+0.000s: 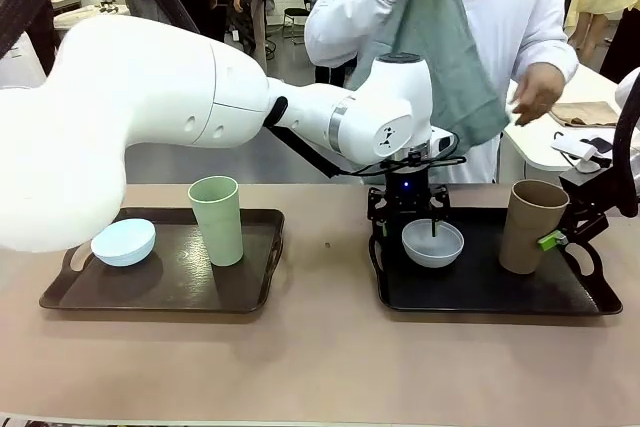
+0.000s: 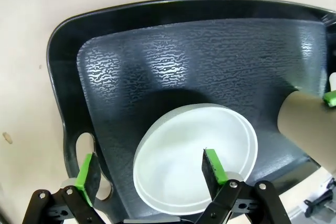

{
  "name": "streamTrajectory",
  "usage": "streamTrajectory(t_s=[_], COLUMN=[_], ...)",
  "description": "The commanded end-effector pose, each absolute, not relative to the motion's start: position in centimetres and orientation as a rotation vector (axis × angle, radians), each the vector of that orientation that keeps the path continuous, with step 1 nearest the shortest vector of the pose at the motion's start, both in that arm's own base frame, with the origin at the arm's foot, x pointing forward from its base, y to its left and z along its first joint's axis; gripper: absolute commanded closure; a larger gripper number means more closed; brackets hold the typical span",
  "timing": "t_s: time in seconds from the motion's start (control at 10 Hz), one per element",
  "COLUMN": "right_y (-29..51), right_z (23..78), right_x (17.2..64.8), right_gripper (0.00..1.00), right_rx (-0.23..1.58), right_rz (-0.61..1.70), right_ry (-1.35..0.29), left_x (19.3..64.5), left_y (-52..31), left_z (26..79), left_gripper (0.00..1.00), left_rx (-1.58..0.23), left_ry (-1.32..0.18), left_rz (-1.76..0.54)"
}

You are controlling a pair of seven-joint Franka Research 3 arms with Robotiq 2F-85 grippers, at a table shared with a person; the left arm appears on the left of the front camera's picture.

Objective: Set up a tray with a mat and arrange the tableware.
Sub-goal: Pick up the Picnic Bowl and Reusable plastic cup from the Handle tray in front of the human's position and hold them in the air.

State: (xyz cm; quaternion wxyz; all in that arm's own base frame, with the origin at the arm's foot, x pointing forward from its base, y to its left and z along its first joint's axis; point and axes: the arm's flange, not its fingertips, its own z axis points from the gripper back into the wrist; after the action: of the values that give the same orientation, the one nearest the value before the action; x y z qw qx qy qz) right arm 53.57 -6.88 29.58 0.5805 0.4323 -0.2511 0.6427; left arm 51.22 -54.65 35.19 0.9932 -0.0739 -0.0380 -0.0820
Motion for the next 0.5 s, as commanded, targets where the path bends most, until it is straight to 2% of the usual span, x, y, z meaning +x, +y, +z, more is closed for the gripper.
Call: streamTrajectory(t_s=[0.0,0.1,0.2,0.3,0.4], right_y=[-6.39,-6.36,-6.35,-6.4,-6.44], right_z=[29.01,28.97,28.95,28.95,28.96], right_x=[53.23,53.29,53.36,53.36,53.38], right_gripper=[0.0,0.31,0.59,0.9,1.0], right_rx=[0.999,1.013,1.019,1.022,1.023], right_rz=[1.529,1.532,1.537,1.536,1.538], right_ry=[-0.595,-0.608,-0.602,-0.6,-0.6], left_x=[51.58,51.49,51.48,51.45,51.45], left_y=[-55.41,-55.42,-55.42,-55.42,-55.43], left_z=[35.63,35.46,35.31,35.14,35.0], left_gripper=[0.0,0.43,0.43,0.89,0.48], left_rx=[-0.161,-0.167,-0.169,-0.177,-0.181], left_ry=[-0.053,-0.043,-0.035,-0.027,-0.02], left_rz=[-0.144,-0.15,-0.154,-0.155,-0.152])
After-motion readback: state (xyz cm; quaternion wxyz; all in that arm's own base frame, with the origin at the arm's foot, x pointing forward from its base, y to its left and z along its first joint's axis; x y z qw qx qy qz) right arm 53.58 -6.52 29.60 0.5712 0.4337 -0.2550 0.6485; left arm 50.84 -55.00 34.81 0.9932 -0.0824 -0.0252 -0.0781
